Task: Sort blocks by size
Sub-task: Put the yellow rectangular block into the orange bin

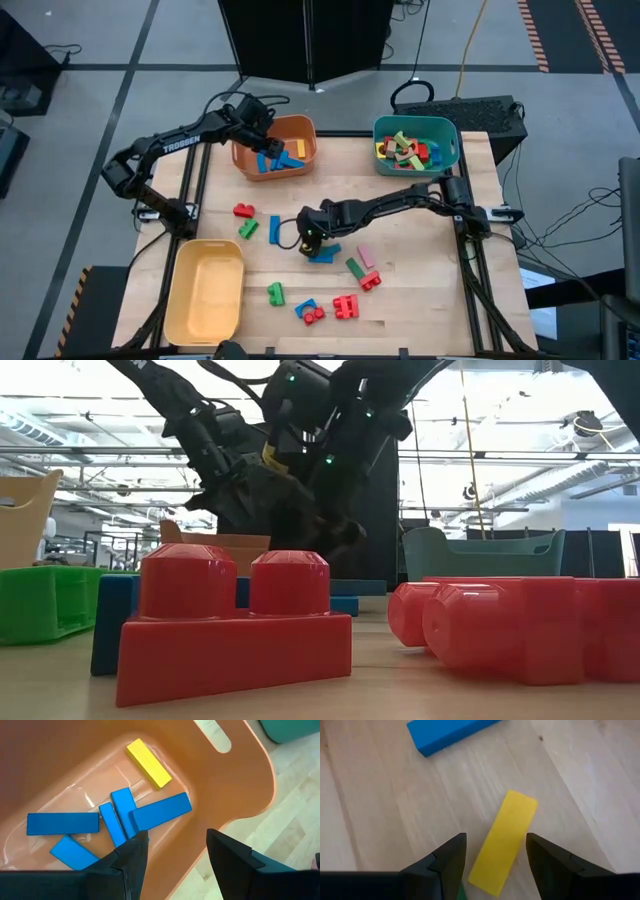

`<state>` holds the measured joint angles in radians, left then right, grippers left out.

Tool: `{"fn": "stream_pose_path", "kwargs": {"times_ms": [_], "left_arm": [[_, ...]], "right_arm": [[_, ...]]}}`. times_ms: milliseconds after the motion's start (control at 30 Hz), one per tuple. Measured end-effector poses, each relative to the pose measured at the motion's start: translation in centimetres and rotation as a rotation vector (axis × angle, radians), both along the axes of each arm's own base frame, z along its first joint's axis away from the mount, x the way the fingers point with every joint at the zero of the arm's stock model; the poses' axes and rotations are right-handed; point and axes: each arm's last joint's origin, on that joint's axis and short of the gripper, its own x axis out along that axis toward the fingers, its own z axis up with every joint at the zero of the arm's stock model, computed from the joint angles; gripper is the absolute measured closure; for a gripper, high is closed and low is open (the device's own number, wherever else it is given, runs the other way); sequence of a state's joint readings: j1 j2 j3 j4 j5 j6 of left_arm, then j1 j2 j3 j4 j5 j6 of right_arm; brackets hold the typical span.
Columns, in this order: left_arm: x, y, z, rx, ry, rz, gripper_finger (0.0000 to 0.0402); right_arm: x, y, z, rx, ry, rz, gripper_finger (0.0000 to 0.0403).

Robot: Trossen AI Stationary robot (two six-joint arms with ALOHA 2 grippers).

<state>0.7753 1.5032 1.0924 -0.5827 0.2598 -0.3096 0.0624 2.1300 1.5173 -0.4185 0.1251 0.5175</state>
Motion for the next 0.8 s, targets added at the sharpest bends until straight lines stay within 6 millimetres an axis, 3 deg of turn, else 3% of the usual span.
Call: {"fn": "stream_pose_path", "kwargs": {"times_ms": [800], "left_arm": [[0.6,-0.7,0.0,-0.014,-0.002,-0.01,0.0205]], "right_arm": [[0.0,-0.8,-2.2,0.08,0.076,-0.078,0.0221]]}}
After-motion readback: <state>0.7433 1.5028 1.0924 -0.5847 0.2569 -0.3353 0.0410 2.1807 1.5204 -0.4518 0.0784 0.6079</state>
